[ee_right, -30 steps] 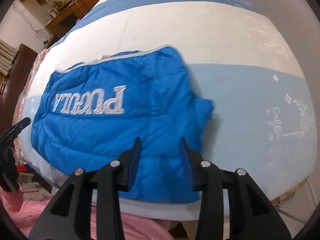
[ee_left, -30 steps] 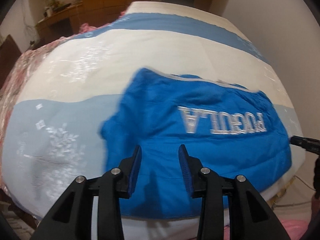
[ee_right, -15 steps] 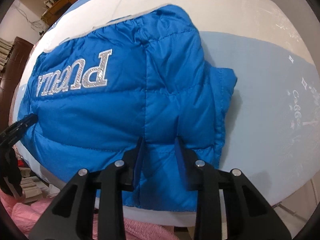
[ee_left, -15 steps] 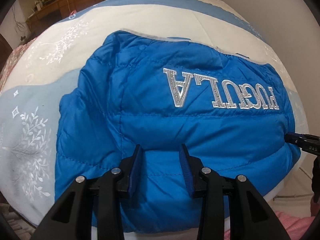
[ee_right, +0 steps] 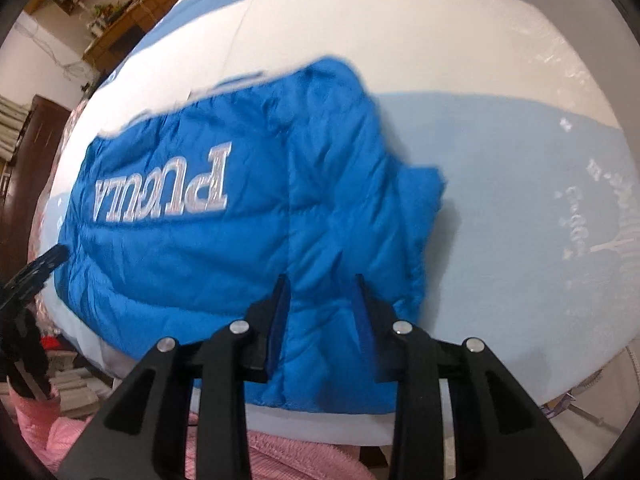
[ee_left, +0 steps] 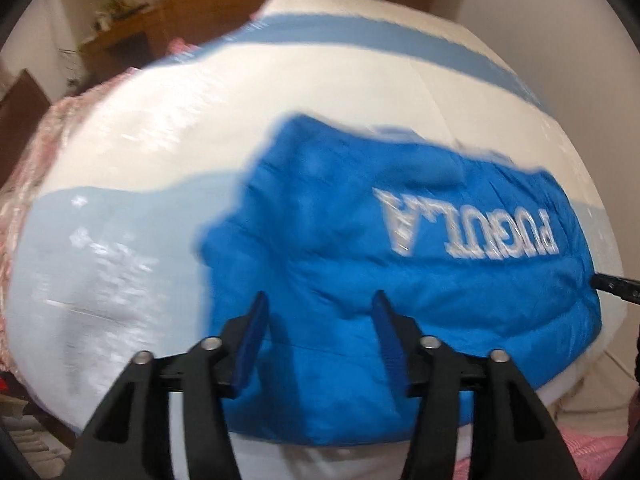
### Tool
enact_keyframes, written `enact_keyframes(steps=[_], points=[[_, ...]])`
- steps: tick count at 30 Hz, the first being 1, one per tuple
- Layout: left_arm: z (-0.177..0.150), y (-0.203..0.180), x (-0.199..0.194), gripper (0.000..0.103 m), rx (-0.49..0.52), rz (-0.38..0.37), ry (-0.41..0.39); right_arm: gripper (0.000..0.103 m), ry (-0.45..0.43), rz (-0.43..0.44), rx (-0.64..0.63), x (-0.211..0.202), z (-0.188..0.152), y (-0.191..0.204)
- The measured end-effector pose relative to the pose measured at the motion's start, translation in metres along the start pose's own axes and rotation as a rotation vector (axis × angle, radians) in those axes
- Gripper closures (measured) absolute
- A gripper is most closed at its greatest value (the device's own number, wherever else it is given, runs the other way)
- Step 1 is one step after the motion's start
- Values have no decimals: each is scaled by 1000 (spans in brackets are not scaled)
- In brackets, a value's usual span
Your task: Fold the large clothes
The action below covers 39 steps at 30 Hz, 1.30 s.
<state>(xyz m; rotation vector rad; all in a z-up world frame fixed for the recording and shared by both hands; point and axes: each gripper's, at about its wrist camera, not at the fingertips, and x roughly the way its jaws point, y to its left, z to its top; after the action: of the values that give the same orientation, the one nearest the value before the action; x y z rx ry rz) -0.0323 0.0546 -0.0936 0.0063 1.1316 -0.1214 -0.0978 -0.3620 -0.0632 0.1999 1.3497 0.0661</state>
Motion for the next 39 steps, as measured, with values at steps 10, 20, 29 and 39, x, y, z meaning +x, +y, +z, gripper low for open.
enact_keyframes(steps=[10,20,29,39], points=[[3,88,32,36,-174,-127,90,71,55,-50,52,24,9,-21],[14,81,84,33,-181,-276,165,71,80,-77,58,39,17,-16],[19,76,93,66,-209,-349,178,69,93,-92,78,60,26,-4],[23,68,92,77,-205,-340,190,68,109,-131,67,74,44,8]])
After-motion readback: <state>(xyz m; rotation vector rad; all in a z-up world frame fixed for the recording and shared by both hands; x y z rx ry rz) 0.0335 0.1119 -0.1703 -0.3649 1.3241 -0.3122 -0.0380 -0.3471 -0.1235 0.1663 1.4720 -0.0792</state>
